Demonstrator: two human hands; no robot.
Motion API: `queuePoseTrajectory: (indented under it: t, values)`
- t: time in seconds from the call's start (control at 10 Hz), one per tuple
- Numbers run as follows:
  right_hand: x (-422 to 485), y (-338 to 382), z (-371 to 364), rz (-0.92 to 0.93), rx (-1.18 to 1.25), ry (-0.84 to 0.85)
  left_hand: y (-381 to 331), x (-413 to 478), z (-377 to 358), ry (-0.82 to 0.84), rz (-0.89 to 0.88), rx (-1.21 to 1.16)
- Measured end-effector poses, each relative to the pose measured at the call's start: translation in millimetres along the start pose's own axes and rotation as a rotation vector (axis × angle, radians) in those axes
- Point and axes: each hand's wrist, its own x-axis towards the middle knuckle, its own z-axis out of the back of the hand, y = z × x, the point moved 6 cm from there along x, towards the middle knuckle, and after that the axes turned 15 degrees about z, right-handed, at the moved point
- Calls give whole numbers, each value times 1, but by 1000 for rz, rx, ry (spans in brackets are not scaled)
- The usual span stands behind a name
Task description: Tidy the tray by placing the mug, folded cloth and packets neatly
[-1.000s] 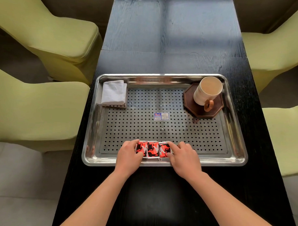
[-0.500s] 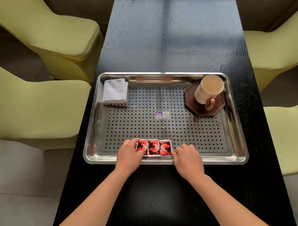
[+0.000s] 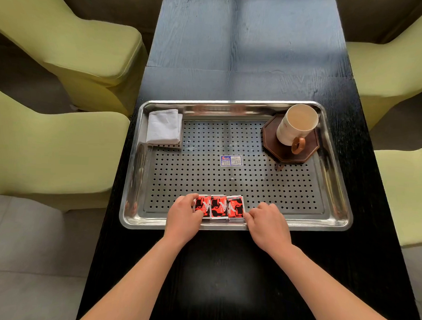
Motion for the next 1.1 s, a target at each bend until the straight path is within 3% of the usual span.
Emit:
queuePoseTrajectory:
  t: [0.6, 0.9, 1.1]
  values:
    - [3, 1, 2, 0, 96, -61, 0, -3, 9, -29, -30, 36]
    - [18, 7, 11, 1, 131, -57, -18, -7, 12, -192, -181, 515]
    - [25, 8, 19, 21, 125, -55, -17, -6, 9, -157, -157, 607]
